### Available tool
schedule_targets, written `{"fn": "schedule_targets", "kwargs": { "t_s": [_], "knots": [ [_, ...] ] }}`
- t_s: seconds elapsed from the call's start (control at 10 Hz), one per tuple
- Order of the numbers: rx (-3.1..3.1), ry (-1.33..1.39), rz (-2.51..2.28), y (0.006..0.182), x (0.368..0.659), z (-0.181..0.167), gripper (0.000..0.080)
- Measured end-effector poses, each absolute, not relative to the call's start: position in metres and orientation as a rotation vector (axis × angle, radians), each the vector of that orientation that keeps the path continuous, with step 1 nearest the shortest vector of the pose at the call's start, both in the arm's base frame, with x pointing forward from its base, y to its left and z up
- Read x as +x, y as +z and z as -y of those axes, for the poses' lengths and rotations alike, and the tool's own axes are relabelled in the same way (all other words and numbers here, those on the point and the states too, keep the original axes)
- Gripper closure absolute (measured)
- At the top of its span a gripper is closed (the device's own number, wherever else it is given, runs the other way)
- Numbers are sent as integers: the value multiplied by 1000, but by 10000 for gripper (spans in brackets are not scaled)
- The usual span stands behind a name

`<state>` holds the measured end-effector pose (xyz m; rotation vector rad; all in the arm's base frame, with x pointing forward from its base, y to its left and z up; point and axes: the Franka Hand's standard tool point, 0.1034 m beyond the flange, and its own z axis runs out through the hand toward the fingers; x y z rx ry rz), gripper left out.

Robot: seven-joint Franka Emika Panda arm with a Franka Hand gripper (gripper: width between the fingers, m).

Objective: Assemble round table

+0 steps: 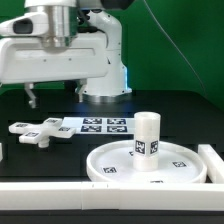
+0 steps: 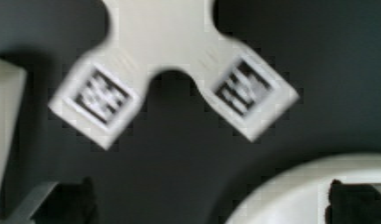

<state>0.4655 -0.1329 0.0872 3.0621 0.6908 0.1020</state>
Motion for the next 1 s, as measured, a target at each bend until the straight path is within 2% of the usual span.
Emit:
{"fn": "schedule_targets", "kwargs": {
  "t_s": [0.2,0.5,1.0],
  "knots": [
    [3060,85,-702,81,459,144,150],
    [3058,84,-709,80,460,143,150],
    [3056,37,-702,57,446,150,150]
  ]
}}
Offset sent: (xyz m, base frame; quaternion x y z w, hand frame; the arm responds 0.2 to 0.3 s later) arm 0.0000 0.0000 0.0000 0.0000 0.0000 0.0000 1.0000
